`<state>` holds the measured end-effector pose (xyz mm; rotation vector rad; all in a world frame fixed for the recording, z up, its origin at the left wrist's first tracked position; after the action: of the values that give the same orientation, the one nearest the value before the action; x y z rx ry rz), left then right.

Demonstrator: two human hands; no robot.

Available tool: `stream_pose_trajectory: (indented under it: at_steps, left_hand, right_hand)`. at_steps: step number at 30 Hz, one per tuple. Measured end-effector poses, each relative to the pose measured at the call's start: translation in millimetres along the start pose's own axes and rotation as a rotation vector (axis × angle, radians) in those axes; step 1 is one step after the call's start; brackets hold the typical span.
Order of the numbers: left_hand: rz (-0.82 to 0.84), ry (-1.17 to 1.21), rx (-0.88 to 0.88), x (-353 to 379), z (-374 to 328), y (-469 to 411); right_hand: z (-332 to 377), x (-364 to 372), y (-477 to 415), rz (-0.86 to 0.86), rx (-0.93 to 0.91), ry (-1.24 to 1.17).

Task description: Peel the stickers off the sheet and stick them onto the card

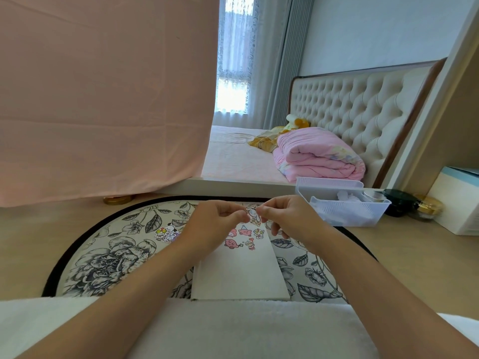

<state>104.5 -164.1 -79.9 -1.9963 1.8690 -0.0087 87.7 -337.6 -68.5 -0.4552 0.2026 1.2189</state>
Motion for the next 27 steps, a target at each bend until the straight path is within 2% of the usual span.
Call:
stream_pose_trajectory:
  at_steps: [6, 10, 17, 27]
  left_hand:
    - [0.079, -0.482, 0.261, 9.1, -2.8, 10.0]
    - [0.231, -0.723, 0.492, 24.3, 6.3, 18.0]
    - [0.269, -0.753, 0.525, 30.0, 17.1, 17.5]
    - [0.261, -0.758, 0.549, 31.4, 18.3, 17.8]
  right_hand:
    - [-22.7, -11.6, 10.1, 0.013, 0.131, 0.154]
    - [-41.7, -11.1, 22.5, 0.093, 0.295, 0.237]
    - [-40.7, -6.6, 23.5, 0.096, 0.283, 0.378]
    - [-40.5, -6.1, 23.3, 0.051, 0.272, 0.384]
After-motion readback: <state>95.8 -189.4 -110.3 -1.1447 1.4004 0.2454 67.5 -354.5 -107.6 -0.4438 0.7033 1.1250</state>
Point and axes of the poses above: each hand's wrist, its own y-axis away from the middle knuckle, its own x-axis out of the palm, z = x × y, the point moved 8 cm from there along -y, towards the middle knuckle, and after that the axes turned 15 degrees about -z, right-handed, at the moved point
